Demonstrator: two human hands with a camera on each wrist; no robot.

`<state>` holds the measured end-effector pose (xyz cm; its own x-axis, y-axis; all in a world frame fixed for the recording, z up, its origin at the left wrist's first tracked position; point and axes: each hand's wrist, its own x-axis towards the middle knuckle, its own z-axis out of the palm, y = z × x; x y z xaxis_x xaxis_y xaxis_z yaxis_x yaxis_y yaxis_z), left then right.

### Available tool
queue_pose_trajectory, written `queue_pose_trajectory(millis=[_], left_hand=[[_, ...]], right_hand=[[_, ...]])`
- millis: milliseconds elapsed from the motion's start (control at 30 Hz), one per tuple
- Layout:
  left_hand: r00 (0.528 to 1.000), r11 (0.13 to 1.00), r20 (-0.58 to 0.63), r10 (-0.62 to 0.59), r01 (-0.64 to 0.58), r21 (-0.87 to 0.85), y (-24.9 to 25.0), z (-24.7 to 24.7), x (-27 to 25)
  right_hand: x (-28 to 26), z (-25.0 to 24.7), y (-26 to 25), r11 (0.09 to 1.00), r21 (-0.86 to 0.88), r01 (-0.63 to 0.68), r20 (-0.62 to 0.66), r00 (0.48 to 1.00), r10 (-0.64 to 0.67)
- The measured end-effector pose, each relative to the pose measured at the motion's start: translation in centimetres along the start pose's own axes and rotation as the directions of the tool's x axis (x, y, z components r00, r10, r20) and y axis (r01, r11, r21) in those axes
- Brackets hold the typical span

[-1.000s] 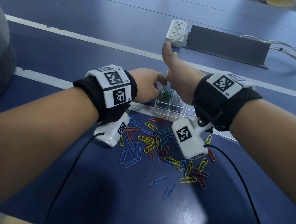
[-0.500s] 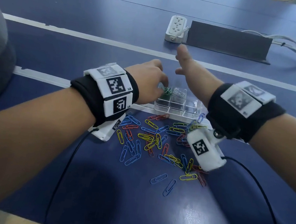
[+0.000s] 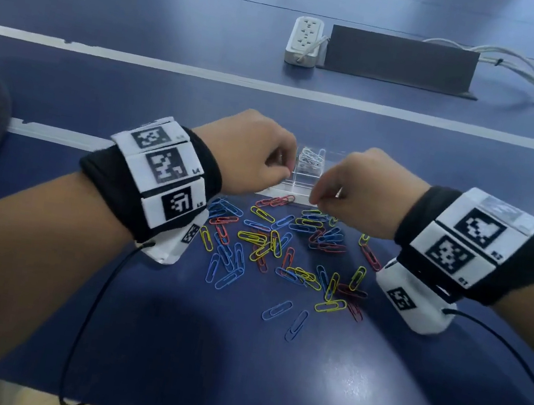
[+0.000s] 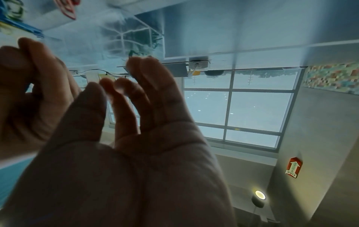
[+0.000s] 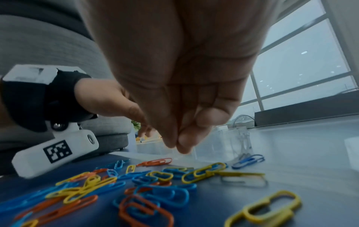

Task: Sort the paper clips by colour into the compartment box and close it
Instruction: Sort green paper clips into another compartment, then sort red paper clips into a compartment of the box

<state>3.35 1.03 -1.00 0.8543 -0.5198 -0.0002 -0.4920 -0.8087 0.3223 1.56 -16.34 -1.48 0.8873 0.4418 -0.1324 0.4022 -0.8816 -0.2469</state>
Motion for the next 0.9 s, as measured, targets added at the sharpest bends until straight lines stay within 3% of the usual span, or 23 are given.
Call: queue_pose_trajectory(millis=[100, 300, 467, 600, 733, 900], left_hand=[[0.988, 0.994, 0.135, -0.080, 0.070, 0.082, 0.0, 0.3, -0.1], [0.959, 0.964, 0.202, -0.201, 0.157, 0.213, 0.3, 0.9, 0.1], [0.955, 0.955, 0.214, -0.206, 0.149, 0.256, 0.7, 1.2, 0.5], [0.954, 0.973, 0.246, -0.173, 0.127, 0.193, 0.7, 1.0, 0.3], [0.953, 0.979, 0.235, -0.191, 0.166, 0.120, 0.0, 0.0, -0.5], [0.921, 0.957, 0.298, -0.250, 0.189, 0.219, -1.3, -0.5, -2.1]], right_hand=[[0.3, 0.2, -0.6, 0.998, -0.053, -0.027, 0.050, 0.998, 0.029], [0.9, 0.6, -2.7, 0.977, -0.208, 0.041, 0.112, 0.994, -0.017], [1.5, 1.1, -4.0, 0.964, -0.260, 0.056, 0.134, 0.991, -0.022], [1.5, 1.2, -4.0, 0.960, -0.276, 0.049, 0.107, 0.994, -0.020], [1.0, 1.1, -3.5, 0.987, -0.161, 0.024, 0.109, 0.994, -0.006], [0.7, 0.5, -2.7, 1.000, 0.017, 0.019, 0.044, 0.999, -0.020]])
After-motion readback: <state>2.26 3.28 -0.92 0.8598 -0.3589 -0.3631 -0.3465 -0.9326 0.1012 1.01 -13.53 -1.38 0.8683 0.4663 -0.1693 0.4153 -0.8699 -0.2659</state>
